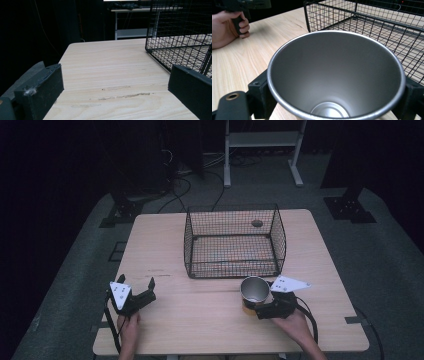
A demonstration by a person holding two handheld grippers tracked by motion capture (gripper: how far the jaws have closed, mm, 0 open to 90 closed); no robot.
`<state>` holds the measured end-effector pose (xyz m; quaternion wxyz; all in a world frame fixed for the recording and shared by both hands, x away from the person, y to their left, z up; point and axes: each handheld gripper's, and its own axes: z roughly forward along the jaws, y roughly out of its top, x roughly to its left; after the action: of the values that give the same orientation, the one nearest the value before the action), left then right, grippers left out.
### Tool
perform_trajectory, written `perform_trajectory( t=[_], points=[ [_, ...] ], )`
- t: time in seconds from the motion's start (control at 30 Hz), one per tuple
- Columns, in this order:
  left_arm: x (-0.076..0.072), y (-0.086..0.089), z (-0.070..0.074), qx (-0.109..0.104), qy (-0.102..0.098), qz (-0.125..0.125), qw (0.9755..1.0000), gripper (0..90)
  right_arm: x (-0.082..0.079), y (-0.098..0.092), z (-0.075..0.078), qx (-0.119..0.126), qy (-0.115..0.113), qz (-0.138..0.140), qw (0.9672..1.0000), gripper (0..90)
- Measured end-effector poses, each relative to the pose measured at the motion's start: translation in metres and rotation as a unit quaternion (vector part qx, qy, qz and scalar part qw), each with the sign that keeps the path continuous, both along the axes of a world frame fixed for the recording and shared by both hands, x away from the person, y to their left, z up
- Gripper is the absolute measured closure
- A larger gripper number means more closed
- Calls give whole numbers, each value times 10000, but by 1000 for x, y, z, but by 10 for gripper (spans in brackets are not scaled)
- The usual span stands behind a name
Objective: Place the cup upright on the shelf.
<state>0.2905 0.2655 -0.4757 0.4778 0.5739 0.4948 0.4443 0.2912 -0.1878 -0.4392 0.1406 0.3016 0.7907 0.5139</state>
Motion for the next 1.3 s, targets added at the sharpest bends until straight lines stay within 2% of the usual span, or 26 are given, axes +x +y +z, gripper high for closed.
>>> perform_trajectory(
  t=[0.23,0.7,1.3],
  points=[
    [0,0,0,-3,3,3,10000,0,1,-3,14,-8,54,156,9999,119],
    [0,0,0,-5,5,6,10000,0,11,-10,41,38,119,244,9996,119],
    [0,0,0,-4,6,6,10000,0,25,-5,68,50,108,416,9991,119]
  ],
)
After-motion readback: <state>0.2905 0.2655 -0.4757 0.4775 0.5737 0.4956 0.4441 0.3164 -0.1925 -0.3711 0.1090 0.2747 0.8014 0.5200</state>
